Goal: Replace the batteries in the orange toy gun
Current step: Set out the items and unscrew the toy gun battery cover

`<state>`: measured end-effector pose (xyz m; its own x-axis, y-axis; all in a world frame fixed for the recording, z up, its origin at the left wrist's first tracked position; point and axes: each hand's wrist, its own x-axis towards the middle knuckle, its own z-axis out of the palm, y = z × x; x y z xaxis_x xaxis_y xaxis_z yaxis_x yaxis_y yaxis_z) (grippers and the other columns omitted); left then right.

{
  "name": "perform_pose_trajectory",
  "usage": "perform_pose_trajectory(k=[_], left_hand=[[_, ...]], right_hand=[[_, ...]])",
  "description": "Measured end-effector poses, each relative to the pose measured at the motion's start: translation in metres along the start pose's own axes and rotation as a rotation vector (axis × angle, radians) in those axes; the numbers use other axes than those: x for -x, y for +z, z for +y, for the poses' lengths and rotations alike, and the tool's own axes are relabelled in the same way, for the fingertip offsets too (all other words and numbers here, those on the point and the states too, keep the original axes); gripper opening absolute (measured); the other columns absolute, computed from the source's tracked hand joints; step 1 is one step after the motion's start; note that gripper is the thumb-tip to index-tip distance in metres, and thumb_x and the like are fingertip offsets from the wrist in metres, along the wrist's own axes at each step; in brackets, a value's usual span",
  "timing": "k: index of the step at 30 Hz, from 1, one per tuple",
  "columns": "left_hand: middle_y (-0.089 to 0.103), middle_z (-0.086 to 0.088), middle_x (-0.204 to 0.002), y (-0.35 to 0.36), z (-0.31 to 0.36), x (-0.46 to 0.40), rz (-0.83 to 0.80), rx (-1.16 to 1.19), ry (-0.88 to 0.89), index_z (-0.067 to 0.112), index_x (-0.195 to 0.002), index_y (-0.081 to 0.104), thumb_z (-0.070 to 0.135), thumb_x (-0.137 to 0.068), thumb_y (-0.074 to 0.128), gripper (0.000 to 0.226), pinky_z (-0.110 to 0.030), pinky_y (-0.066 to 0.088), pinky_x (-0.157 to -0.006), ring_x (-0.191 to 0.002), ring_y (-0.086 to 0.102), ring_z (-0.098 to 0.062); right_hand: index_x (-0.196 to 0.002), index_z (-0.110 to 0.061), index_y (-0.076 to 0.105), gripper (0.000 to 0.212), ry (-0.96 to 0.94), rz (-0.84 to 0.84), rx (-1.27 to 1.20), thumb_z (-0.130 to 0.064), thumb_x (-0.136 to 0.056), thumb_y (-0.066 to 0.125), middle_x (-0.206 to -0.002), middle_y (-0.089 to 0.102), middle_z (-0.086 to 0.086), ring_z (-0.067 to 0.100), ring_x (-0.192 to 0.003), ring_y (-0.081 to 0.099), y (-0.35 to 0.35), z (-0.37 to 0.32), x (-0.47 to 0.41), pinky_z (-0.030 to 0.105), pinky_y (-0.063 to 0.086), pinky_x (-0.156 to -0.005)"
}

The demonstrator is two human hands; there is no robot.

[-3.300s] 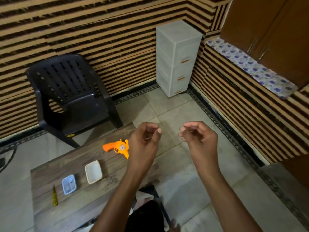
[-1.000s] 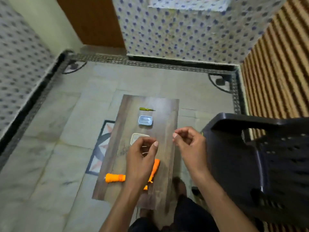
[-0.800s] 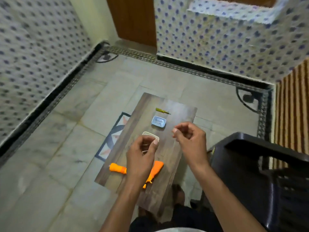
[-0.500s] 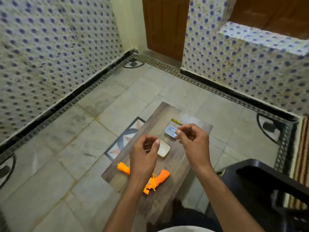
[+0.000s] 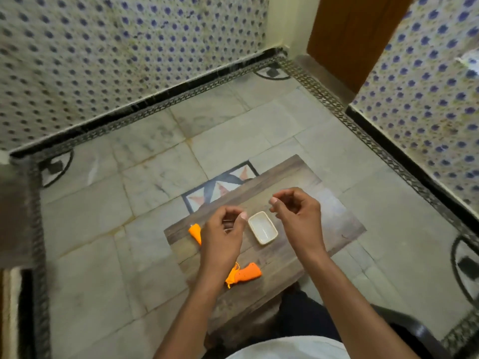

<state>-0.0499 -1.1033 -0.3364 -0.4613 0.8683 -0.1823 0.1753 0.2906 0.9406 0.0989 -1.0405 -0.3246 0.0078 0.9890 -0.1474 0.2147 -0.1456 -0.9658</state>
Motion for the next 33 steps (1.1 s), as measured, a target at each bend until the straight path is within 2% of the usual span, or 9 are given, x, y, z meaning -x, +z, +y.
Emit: perform_pose_trajectory(k=[7, 11, 14, 16, 19, 26, 33], left_hand=[[0.076, 0.002, -0.09, 0.075, -0.026, -0.038, 0.221, 0.107, -0.219, 0.024, -0.09, 0.071, 0.017, -0.094, 0.072, 0.008, -0.054, 0.059, -0.086, -0.09, 0.074, -0.022], [0.077, -0.001, -0.092, 0.106, -0.062, -0.066, 0.281, 0.116, -0.255, 0.027, -0.091, 0.072, 0.018, -0.094, 0.072, 0.01, -0.056, 0.058, -0.089, -0.093, 0.073, -0.025], [0.077, -0.001, -0.093, 0.12, -0.101, -0.09, 0.334, 0.129, -0.263, 0.036, -0.089, 0.072, 0.023, -0.093, 0.072, 0.013, -0.057, 0.057, -0.089, -0.093, 0.073, -0.025], [0.076, -0.001, -0.093, 0.129, -0.132, -0.105, 0.365, 0.134, -0.246, 0.038, -0.089, 0.072, 0.03, -0.09, 0.072, 0.009, -0.057, 0.058, -0.088, -0.093, 0.074, -0.025], [0.077, -0.002, -0.092, 0.141, -0.184, -0.127, 0.418, 0.145, -0.219, 0.032, -0.092, 0.072, 0.03, -0.088, 0.072, 0.004, -0.057, 0.058, -0.087, -0.092, 0.074, -0.025], [0.076, -0.005, -0.094, 0.166, -0.291, -0.159, 0.485, 0.139, -0.043, 0.024, -0.098, 0.072, 0.022, -0.092, 0.071, 0.006, -0.053, 0.06, -0.085, -0.091, 0.074, -0.024], [0.076, -0.005, -0.094, 0.174, -0.323, -0.153, 0.506, 0.151, 0.075, 0.019, -0.098, 0.072, 0.015, -0.095, 0.07, 0.005, -0.044, 0.062, -0.082, -0.089, 0.075, -0.019]], right_hand=[[-0.085, -0.015, 0.071, 0.013, 0.054, -0.271, 0.024, -0.005, -0.091, 0.07, -0.079, 0.075, 0.006, 0.024, -0.077, 0.074, -0.009, 0.049, -0.107, 0.052, 0.061, -0.081], [-0.088, -0.014, 0.072, 0.007, 0.038, -0.344, 0.055, -0.007, -0.09, 0.071, -0.08, 0.075, 0.003, 0.021, -0.076, 0.074, 0.004, 0.09, -0.151, 0.048, 0.062, -0.078], [-0.089, -0.013, 0.072, 0.006, 0.062, -0.347, 0.047, -0.007, -0.09, 0.072, -0.081, 0.075, 0.004, 0.023, -0.077, 0.074, 0.018, 0.133, -0.17, 0.047, 0.062, -0.078], [-0.091, -0.009, 0.072, 0.005, 0.091, -0.346, 0.031, -0.005, -0.091, 0.071, -0.082, 0.075, 0.007, 0.024, -0.079, 0.074, 0.031, 0.167, -0.178, 0.043, 0.063, -0.077], [-0.093, -0.006, 0.072, 0.003, 0.108, -0.335, 0.008, -0.004, -0.091, 0.071, -0.084, 0.076, 0.008, 0.023, -0.079, 0.075, 0.054, 0.22, -0.192, 0.037, 0.062, -0.074], [-0.093, -0.009, 0.074, 0.003, -0.034, -0.352, -0.036, -0.008, -0.092, 0.071, -0.082, 0.076, 0.006, 0.02, -0.079, 0.075, 0.1, 0.317, -0.213, 0.037, 0.064, -0.075], [-0.092, -0.008, 0.074, 0.004, -0.127, -0.341, -0.141, -0.006, -0.092, 0.071, -0.084, 0.076, 0.011, 0.024, -0.08, 0.075, 0.109, 0.354, -0.193, 0.041, 0.063, -0.076]])
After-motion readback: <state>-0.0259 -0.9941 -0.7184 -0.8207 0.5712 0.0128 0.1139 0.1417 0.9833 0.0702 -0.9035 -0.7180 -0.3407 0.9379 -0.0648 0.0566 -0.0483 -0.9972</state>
